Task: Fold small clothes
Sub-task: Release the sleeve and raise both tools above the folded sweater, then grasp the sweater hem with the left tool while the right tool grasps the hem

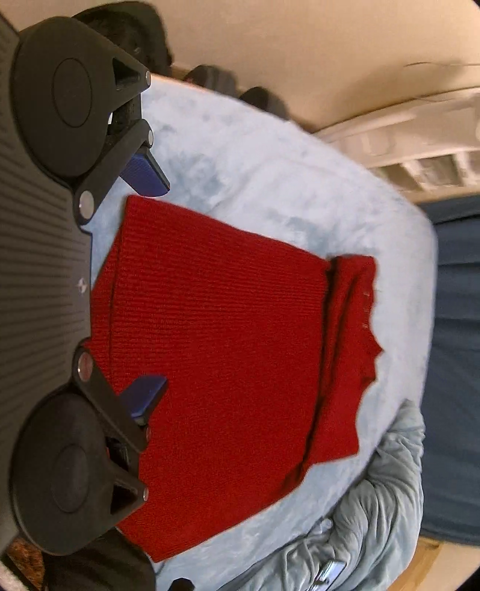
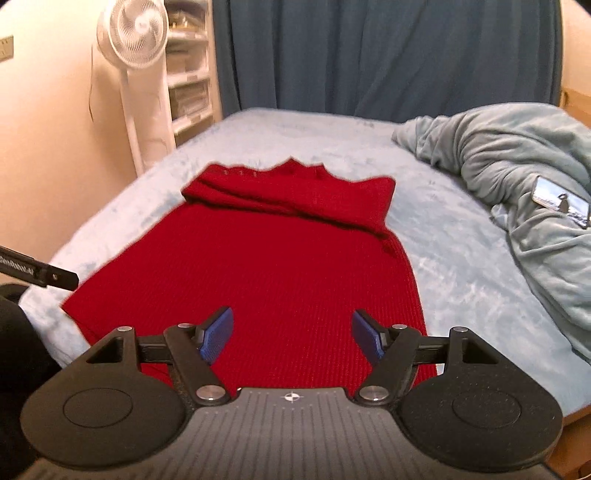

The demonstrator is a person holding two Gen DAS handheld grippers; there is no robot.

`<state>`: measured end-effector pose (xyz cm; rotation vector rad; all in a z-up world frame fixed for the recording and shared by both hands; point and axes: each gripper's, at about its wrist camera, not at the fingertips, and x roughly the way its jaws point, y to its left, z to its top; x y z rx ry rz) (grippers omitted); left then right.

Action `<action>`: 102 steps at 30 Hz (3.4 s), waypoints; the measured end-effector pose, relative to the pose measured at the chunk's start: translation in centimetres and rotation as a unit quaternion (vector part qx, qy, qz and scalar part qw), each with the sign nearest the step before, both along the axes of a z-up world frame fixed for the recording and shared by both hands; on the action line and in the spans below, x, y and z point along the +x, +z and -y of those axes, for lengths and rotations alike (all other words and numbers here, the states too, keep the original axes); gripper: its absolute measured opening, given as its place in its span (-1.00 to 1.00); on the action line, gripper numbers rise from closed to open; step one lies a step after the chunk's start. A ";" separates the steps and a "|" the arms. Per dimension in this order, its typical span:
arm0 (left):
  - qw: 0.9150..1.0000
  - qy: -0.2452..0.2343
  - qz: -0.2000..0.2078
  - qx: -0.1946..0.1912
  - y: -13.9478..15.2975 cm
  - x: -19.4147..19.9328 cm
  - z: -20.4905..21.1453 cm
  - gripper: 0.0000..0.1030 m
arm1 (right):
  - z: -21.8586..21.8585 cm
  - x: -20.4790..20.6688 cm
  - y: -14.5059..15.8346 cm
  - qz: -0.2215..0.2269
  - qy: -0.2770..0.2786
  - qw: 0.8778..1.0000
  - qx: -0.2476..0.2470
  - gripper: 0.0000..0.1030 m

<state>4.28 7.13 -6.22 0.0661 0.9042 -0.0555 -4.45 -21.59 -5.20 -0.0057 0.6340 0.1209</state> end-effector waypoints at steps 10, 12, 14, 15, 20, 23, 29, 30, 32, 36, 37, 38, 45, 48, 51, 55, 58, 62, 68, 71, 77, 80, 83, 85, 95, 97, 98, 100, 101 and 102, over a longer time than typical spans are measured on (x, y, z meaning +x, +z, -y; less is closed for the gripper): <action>0.999 -0.004 0.034 -0.010 2.9 -5.1 0.1 0.99 | -0.4 -5.5 1.2 0.026 -0.002 1.000 0.010 0.42; 0.999 -0.003 0.032 -0.003 3.1 -5.7 0.1 0.99 | -0.6 -6.1 1.3 0.029 0.000 1.000 0.006 0.42; 1.000 -0.003 0.029 0.001 3.2 -6.3 0.2 0.99 | -0.7 -6.4 1.3 0.030 0.001 1.000 0.005 0.42; 1.000 -0.003 0.029 0.001 3.2 -6.6 0.2 0.99 | -0.8 -6.5 1.5 0.030 0.001 1.000 0.006 0.42; 1.000 -0.007 0.020 0.006 3.0 -7.0 0.2 0.99 | -1.2 -6.7 1.8 0.038 0.007 0.999 0.000 0.43; 1.000 -0.007 0.011 0.012 2.6 -6.9 0.2 0.99 | -1.4 -6.6 1.7 0.032 0.006 0.999 0.000 0.43; 1.000 -0.008 -0.006 0.017 1.6 -6.4 0.1 0.99 | -1.1 -5.9 1.1 0.014 0.000 1.000 0.004 0.43; 1.000 -0.008 -0.009 0.020 1.5 -6.2 0.1 0.99 | -1.1 -5.8 1.1 0.015 0.000 1.000 0.003 0.43; 1.000 -0.008 -0.014 0.023 1.1 -6.0 0.2 0.99 | -1.3 -5.6 1.0 0.014 0.002 1.000 0.000 0.43; 0.999 -0.006 -0.027 0.031 0.5 -5.4 0.4 0.99 | -1.3 -5.0 0.7 0.005 0.000 1.000 0.001 0.43; 0.999 -0.005 -0.029 0.033 0.4 -5.3 0.5 0.99 | -1.3 -4.9 0.6 0.004 -0.001 1.000 0.001 0.43; 0.999 -0.005 -0.032 0.034 0.2 -5.1 0.5 0.99 | -1.3 -4.8 0.5 0.002 0.000 1.000 0.001 0.43; 0.998 -0.005 -0.053 0.040 -0.9 -4.1 0.8 0.99 | -1.1 -4.0 0.0 -0.011 -0.004 1.000 0.000 0.43; 0.997 -0.005 -0.060 0.044 -1.5 -3.7 0.9 0.99 | -1.2 -3.6 -0.2 -0.014 -0.004 1.000 -0.002 0.43; 0.997 -0.002 -0.070 0.043 -2.0 -3.3 1.0 0.99 | -1.1 -3.0 -0.6 -0.022 -0.005 1.000 -0.001 0.43; 0.996 0.003 -0.083 0.031 -3.1 -1.9 0.4 0.99 | 0.0 -1.4 -1.3 -0.028 -0.017 0.999 -0.007 0.52; 0.998 0.016 -0.064 0.022 -4.1 0.5 -1.3 0.99 | 2.1 1.2 -2.5 -0.041 -0.048 0.998 -0.007 0.60; 0.998 0.039 -0.043 0.030 -5.5 4.6 -3.9 0.99 | 6.4 5.4 -4.7 -0.090 -0.119 0.989 0.012 0.60; 0.995 0.059 -0.082 0.021 -8.7 10.6 -6.6 0.99 | 11.5 10.9 -9.6 -0.164 -0.159 0.972 0.053 0.61; 0.992 0.049 -0.107 0.050 -10.5 12.6 -6.7 0.99 | 13.2 12.8 -12.0 -0.190 -0.173 0.964 0.063 0.61; 0.994 0.011 -0.103 0.042 -12.5 14.3 -6.2 1.00 | 15.8 15.8 -15.8 -0.236 -0.188 0.948 0.096 0.64; 0.993 0.020 -0.120 0.010 -12.9 14.5 -6.5 1.00 | 15.8 15.7 -16.0 -0.236 -0.174 0.950 0.111 0.76; 0.985 0.015 -0.167 -0.037 -13.3 14.4 -7.2 1.00 | 15.3 15.5 -15.9 -0.249 -0.131 0.951 0.125 0.78; 0.981 -0.006 -0.187 -0.046 -13.1 13.8 -7.1 1.00 | 14.6 15.1 -15.7 -0.262 -0.095 0.952 0.130 0.78; 0.979 -0.005 -0.154 -0.132 -7.9 10.4 -6.6 -0.64 | 12.3 12.9 -12.9 -0.241 -0.067 0.959 0.132 -0.69; 0.982 -0.008 -0.135 -0.131 -6.4 9.6 -6.4 -0.65 | 12.3 12.1 -11.2 -0.212 -0.078 0.964 0.137 -0.71; 0.984 -0.015 -0.127 -0.128 -5.7 9.2 -6.2 -0.65 | 12.3 11.6 -10.2 -0.197 -0.087 0.966 0.142 -0.72; 0.985 -0.024 -0.111 -0.127 -4.1 8.1 -5.8 -0.66 | 12.4 10.4 -7.5 -0.160 -0.105 0.967 0.167 -0.73; 0.986 -0.028 -0.100 -0.134 -3.1 7.3 -5.8 -0.67 | 12.4 9.6 -5.9 -0.135 -0.107 0.968 0.181 -0.73; 0.986 -0.030 -0.087 -0.139 -2.2 6.6 -5.8 -0.68 | 12.6 8.9 -4.8 -0.117 -0.107 0.970 0.184 -0.75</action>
